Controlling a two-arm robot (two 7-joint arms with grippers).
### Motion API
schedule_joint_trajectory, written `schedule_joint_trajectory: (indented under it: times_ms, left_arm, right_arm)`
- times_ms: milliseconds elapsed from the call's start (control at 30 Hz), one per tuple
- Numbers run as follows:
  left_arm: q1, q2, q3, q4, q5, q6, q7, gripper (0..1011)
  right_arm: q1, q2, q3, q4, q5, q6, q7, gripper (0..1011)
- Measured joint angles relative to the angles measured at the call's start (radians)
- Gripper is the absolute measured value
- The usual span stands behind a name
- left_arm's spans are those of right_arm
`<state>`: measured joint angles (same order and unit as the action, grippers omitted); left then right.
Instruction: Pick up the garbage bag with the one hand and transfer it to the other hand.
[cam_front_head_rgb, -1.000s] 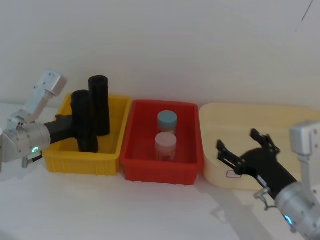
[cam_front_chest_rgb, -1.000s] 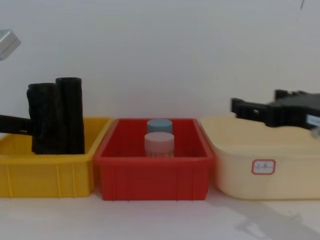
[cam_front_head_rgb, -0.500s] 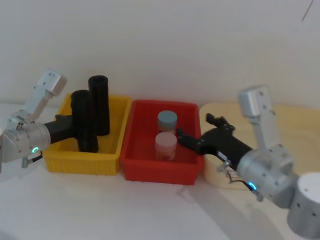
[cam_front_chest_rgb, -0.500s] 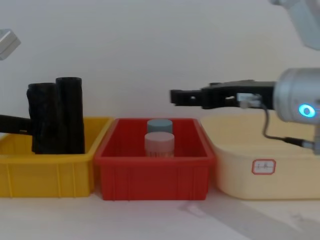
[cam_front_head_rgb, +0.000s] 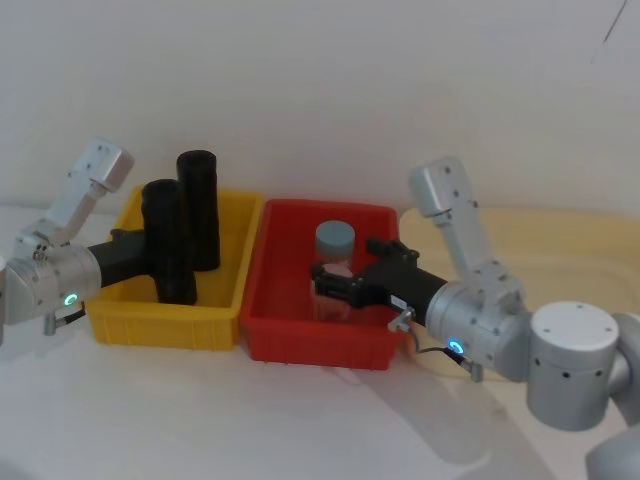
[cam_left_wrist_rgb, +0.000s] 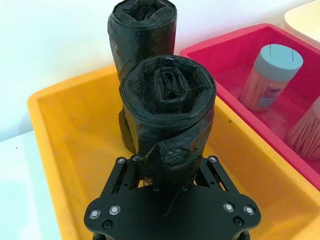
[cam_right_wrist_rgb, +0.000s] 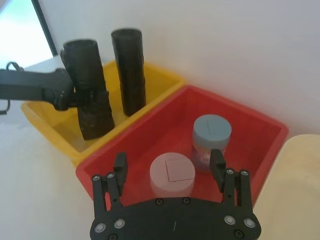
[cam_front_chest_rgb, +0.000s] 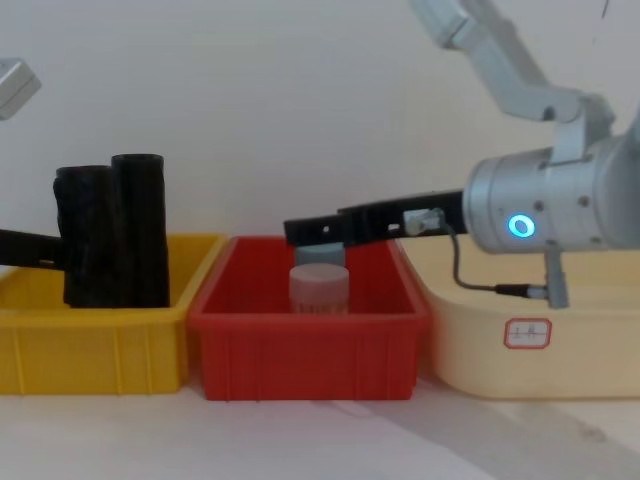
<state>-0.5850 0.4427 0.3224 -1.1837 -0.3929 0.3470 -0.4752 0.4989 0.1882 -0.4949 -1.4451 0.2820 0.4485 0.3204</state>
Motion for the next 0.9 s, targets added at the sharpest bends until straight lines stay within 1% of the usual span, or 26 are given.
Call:
schedule_joint_trajectory:
  times_ms: [200, 233, 433, 633, 900]
  left_arm:
    - [0.0, 0.0, 0.0, 0.0, 0.0, 0.0, 0.0, 398]
    - [0.0, 0.0, 0.0, 0.0, 0.0, 0.0, 0.0, 398]
    - [0.0, 0.0, 0.0, 0.0, 0.0, 0.0, 0.0, 398]
    - [0.0, 0.0, 0.0, 0.0, 0.0, 0.0, 0.0, 398]
    - [0.0, 0.0, 0.0, 0.0, 0.0, 0.0, 0.0, 398]
  right_arm:
    - [0.043, -0.026, -0.027, 0.082, -0.018, 0.021, 0.004, 1002]
    - [0.043, -0.026, -0.027, 0.082, -0.018, 0.021, 0.004, 1001]
    - [0.074, -0.047, -0.043, 0.148, -0.032, 0.034, 0.004, 1002]
    - [0.094, -0.056, -0.049, 0.189, -0.046, 0.036, 0.003, 1001]
    - [0.113, -0.059, -0.05, 0.222, -0.06, 0.036, 0.001, 1001]
